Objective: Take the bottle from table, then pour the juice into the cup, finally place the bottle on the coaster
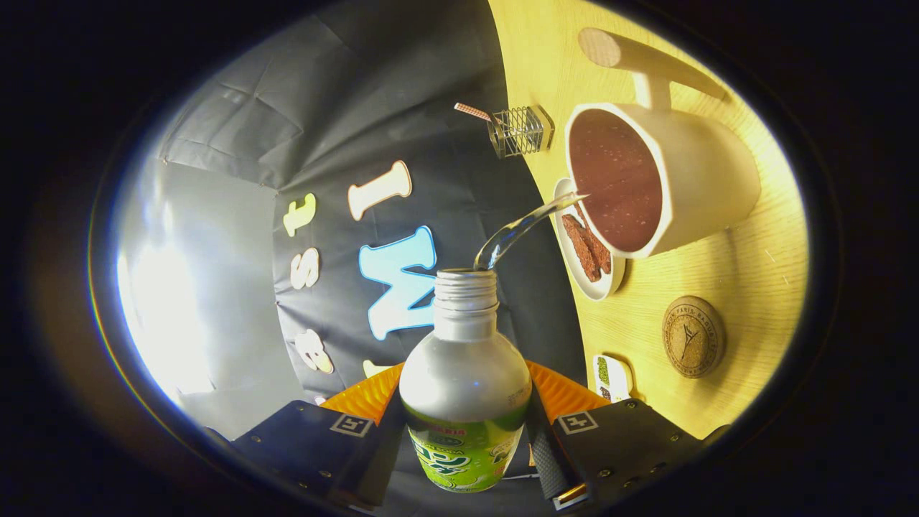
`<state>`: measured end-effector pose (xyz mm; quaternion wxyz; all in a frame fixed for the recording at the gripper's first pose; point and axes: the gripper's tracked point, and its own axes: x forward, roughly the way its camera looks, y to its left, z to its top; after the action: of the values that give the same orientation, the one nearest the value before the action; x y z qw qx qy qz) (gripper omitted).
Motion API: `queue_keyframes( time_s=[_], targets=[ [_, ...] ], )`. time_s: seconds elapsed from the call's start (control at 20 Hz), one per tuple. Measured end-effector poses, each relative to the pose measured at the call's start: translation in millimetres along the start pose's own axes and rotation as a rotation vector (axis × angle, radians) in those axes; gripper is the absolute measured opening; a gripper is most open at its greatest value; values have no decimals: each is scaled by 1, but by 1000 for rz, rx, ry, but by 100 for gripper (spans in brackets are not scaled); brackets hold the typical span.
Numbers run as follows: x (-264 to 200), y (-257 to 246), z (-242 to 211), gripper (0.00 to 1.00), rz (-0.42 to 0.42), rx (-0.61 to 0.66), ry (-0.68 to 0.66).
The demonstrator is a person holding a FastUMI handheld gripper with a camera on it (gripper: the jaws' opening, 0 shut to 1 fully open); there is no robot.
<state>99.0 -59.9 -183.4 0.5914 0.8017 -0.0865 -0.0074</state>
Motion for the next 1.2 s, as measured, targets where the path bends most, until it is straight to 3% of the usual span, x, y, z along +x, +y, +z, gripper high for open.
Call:
queue_keyframes(
  time_s=[1.2],
  targets=[
    [6,16,4,78,15,127,-57]
  ],
)
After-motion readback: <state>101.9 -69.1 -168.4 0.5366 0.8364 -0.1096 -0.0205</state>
